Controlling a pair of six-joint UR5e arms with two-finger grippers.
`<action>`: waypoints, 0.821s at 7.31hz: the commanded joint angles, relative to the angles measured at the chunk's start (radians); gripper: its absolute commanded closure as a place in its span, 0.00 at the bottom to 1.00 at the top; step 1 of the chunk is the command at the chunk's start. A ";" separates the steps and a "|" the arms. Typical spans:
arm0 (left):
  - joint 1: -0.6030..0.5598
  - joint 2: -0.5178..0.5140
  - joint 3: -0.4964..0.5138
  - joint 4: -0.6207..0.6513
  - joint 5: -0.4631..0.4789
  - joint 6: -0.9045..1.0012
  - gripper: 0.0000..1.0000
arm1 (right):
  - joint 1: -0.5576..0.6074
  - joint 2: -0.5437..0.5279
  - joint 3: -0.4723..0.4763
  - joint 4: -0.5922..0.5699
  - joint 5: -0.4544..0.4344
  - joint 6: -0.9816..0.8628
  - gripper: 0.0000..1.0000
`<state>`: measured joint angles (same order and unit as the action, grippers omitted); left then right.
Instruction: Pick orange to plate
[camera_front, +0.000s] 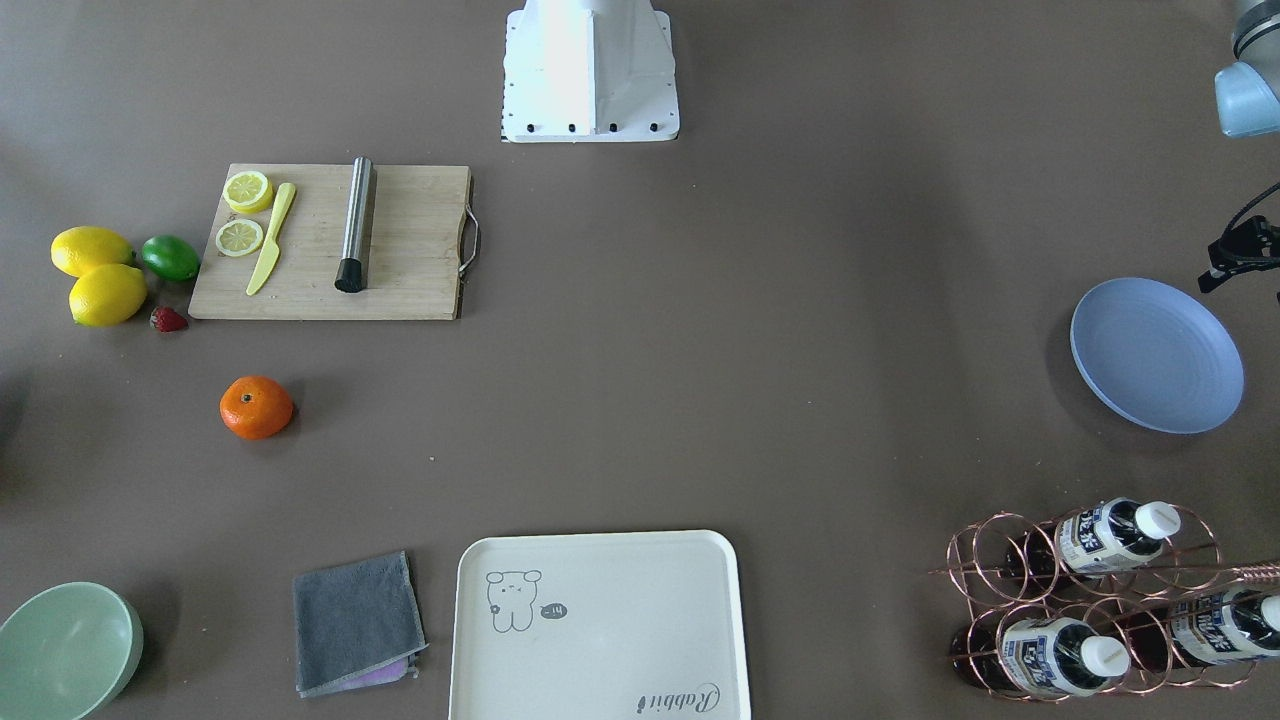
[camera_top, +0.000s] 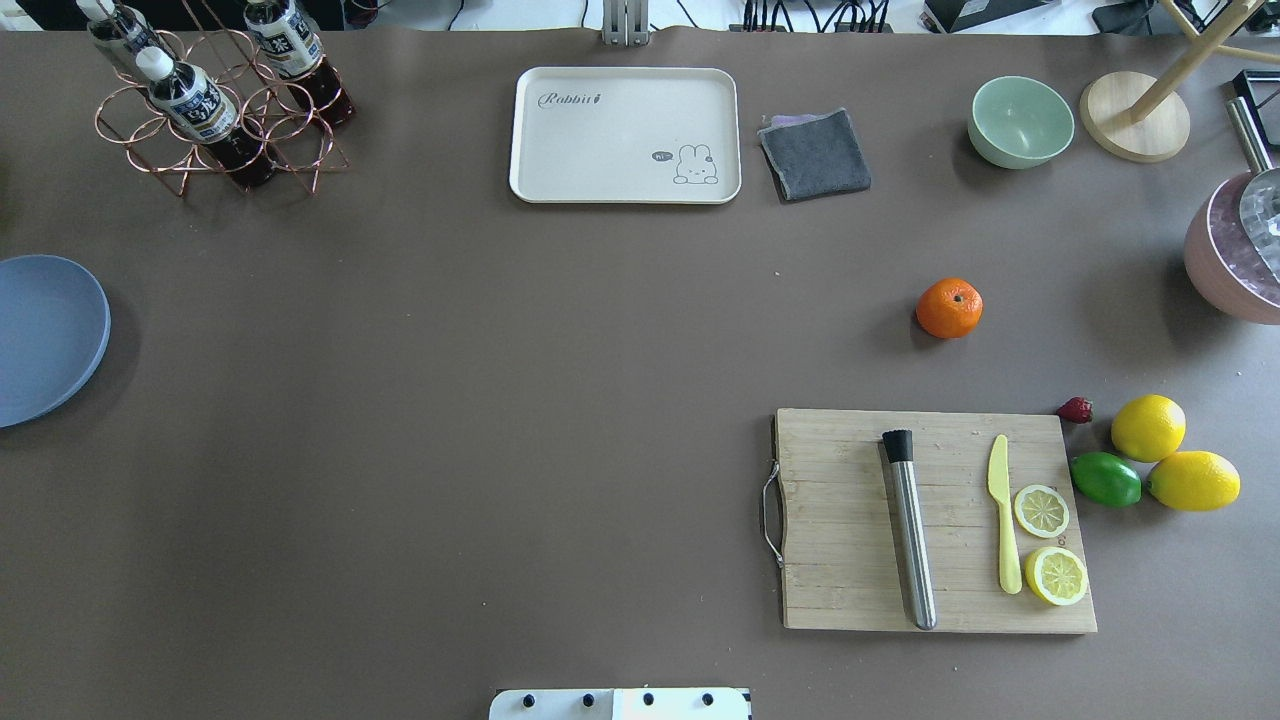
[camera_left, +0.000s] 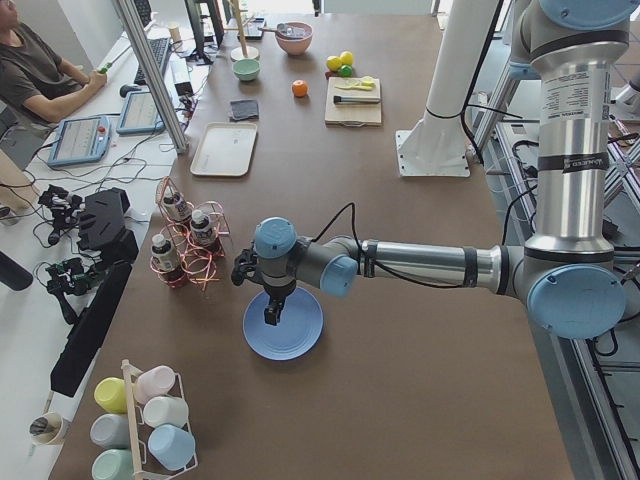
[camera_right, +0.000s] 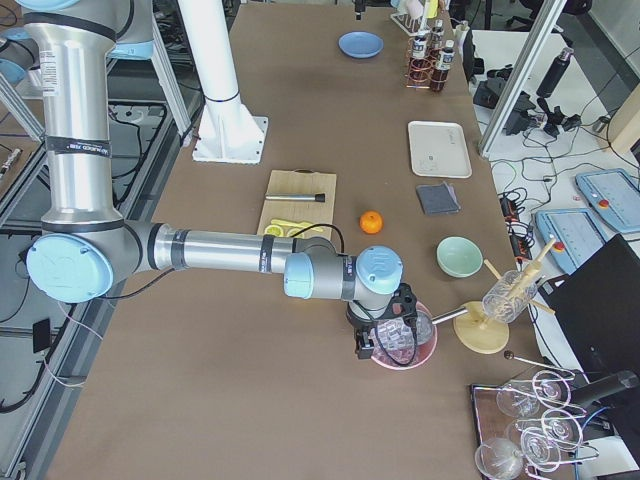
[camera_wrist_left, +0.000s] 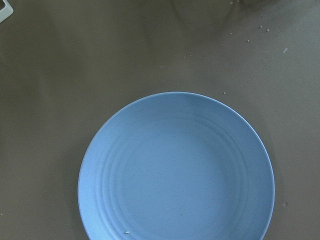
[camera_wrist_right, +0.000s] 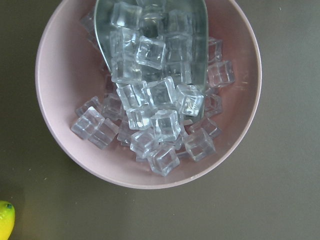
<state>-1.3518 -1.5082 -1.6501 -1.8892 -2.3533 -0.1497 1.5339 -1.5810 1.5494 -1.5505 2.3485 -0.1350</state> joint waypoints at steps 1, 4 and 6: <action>0.005 0.005 -0.004 0.001 0.000 -0.001 0.02 | -0.004 -0.002 -0.002 0.001 0.009 -0.003 0.00; 0.008 0.013 -0.007 -0.002 0.000 -0.005 0.02 | -0.030 0.002 -0.003 0.001 0.032 -0.002 0.00; 0.008 0.014 -0.007 -0.030 0.000 -0.007 0.02 | -0.055 0.006 -0.005 0.001 0.032 0.000 0.00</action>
<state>-1.3439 -1.4961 -1.6561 -1.9019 -2.3525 -0.1532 1.4949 -1.5788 1.5461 -1.5493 2.3804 -0.1365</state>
